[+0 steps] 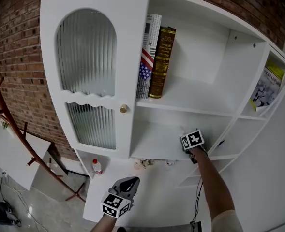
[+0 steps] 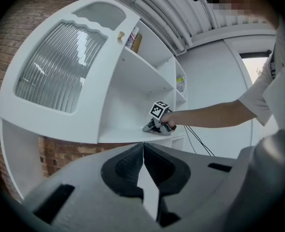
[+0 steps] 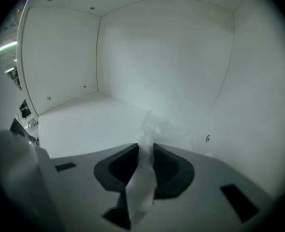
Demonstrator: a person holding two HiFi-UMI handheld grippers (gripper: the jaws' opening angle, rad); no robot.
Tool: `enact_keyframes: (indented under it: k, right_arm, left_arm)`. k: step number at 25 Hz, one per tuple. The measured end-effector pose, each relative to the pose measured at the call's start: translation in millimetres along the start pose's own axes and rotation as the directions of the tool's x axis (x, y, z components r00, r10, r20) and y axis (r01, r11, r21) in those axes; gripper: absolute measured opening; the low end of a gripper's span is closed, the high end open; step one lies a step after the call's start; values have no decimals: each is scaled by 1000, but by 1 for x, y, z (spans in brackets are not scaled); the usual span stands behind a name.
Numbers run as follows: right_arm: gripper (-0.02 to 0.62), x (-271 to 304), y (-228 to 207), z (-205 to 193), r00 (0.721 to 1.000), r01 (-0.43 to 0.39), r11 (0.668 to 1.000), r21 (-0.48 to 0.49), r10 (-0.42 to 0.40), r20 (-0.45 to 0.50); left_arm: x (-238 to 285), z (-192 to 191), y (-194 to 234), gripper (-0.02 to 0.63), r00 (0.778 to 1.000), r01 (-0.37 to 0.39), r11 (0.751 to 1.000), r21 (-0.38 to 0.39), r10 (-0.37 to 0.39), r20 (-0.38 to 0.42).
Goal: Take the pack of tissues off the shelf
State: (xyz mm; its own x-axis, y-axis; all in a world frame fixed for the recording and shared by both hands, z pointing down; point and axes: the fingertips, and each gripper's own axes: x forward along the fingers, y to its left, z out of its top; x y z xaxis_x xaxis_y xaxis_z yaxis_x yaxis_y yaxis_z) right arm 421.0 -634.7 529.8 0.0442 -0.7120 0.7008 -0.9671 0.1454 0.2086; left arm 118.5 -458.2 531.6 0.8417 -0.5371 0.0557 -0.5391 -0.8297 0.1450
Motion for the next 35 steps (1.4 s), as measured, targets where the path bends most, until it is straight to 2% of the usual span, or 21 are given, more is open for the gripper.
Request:
enact_keyframes:
  k: [2,5,11,16,21,24,35]
  right_arm:
    - [70,-2,-1,-1,1000,11,999,-30,-10,6]
    - [55,-8,1,-2,1000,-5,999,-39,6,30]
    - [51,-29,10,4,993,-17,998,-64,24,114]
    - [51,-45,23,3,986,-18,992,-122,38,164]
    - [51,-62,35,4,980,4,984,-180,31,195]
    - [51,-71,43,1,978,-8,978,-208,52,203]
    - [51,-109,64,-15,967,8,981,-192,41,251]
  left_arm:
    - [-3,-1,2,26,1000,-1,1000,-3,1,-1]
    - [-9,-2,3,26,1000,-6,1000,-8,6,-1]
    - [-19,-1,9,26,1000,-17,1000,-19,17,9]
    - [-27,-3,9,26,1000,-16,1000,-26,16,15]
    - [-33,-2,9,26,1000,-10,1000,-28,11,22]
    - [-37,-3,8,26,1000,-4,1000,-31,5,21]
    - [-49,-4,8,26,999,28,999,-31,-27,23]
